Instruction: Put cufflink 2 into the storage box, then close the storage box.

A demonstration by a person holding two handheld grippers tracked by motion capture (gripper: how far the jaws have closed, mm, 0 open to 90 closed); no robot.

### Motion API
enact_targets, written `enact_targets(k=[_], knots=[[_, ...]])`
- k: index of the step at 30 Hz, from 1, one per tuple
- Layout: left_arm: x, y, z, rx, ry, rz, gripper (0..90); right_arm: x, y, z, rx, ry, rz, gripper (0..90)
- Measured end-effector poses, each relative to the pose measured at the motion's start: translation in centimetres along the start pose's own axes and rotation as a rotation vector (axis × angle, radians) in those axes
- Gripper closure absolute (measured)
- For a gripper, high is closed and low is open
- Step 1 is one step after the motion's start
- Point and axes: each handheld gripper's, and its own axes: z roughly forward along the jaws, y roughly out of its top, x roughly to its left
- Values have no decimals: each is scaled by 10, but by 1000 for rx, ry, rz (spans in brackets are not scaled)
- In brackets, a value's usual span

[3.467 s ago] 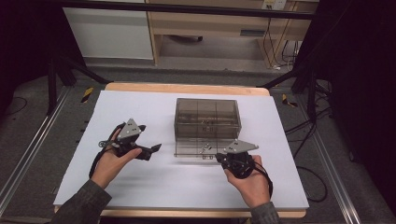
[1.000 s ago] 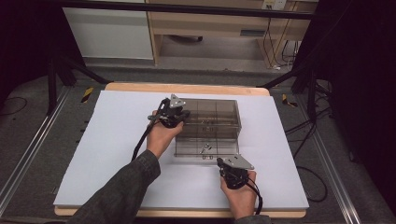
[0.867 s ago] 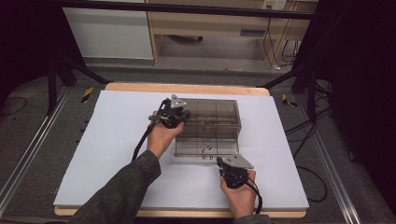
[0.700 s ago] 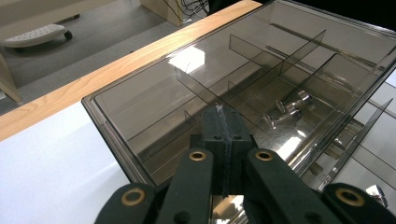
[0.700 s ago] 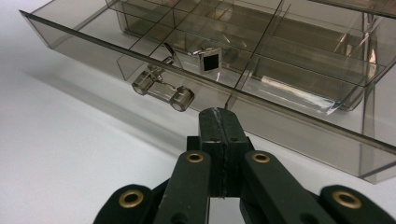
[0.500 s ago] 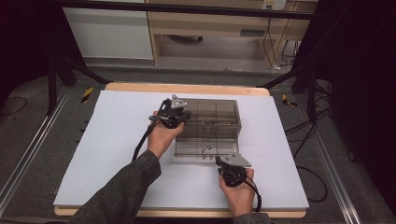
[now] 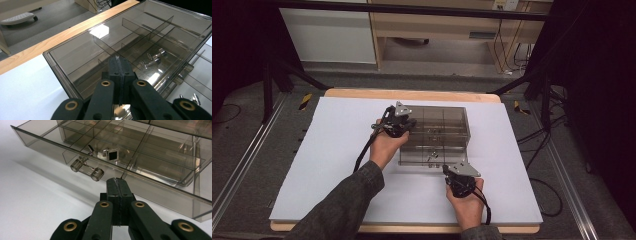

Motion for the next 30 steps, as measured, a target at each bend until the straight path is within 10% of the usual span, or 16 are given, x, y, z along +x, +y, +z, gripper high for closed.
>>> enact_targets(k=[30], knots=[[1, 1, 0, 6, -8, -4, 900, -9, 10, 13, -20, -21, 17, 900]])
